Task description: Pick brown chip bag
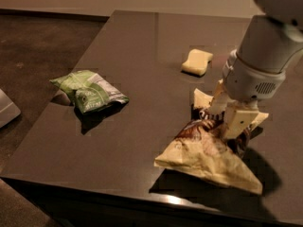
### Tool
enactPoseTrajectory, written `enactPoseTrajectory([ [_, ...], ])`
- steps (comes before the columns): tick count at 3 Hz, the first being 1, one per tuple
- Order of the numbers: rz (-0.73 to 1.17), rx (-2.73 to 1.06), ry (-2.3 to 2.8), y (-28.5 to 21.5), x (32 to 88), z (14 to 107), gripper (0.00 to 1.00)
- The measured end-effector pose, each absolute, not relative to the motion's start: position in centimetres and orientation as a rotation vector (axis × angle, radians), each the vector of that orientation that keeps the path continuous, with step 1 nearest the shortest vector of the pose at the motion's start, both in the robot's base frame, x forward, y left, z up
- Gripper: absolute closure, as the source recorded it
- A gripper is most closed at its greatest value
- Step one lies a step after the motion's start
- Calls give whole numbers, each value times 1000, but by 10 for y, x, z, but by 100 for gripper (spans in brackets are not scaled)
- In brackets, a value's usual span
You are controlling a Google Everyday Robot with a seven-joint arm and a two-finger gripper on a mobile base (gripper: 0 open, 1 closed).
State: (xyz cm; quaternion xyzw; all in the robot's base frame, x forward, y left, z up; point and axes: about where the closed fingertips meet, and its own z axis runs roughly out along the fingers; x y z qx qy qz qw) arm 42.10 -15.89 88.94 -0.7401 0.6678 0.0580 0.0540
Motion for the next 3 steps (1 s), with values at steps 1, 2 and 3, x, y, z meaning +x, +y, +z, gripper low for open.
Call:
enactPoseTrajectory([
  [1,187,-2219,2021,-156,422,902,90],
  [2,227,-2167,2004,-156,425,921,100],
  [3,275,-2097,1963,-155,436,948,100],
])
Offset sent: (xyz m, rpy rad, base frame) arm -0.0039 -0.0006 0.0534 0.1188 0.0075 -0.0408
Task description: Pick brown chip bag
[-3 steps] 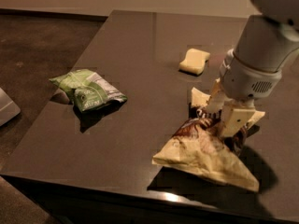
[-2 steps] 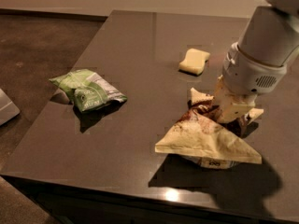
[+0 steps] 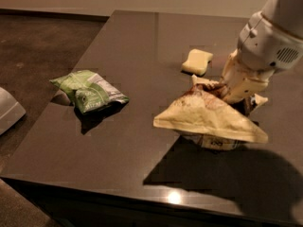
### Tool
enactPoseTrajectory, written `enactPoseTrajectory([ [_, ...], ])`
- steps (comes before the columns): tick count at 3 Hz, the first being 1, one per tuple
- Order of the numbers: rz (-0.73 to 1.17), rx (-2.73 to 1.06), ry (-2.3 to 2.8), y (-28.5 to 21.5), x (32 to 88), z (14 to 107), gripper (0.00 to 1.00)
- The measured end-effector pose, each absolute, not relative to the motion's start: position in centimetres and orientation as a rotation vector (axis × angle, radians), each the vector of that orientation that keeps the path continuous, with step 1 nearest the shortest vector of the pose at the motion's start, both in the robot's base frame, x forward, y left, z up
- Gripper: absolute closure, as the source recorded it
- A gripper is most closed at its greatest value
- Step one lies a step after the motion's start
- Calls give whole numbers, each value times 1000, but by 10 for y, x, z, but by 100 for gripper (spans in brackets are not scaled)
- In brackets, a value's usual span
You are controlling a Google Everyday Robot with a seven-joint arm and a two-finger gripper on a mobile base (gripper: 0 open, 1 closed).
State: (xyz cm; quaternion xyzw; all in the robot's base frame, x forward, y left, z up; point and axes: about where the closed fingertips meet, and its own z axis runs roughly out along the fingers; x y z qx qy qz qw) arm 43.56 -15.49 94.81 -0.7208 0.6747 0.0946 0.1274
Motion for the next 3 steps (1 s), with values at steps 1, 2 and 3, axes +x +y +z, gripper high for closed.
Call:
enactPoseTrajectory([
  [1,305,-2028,1917,-156,450,979,100],
  [2,279,-1924,1848,-157,473,1025,100],
  [3,256,-1898,1832,-154,480,1029,100],
])
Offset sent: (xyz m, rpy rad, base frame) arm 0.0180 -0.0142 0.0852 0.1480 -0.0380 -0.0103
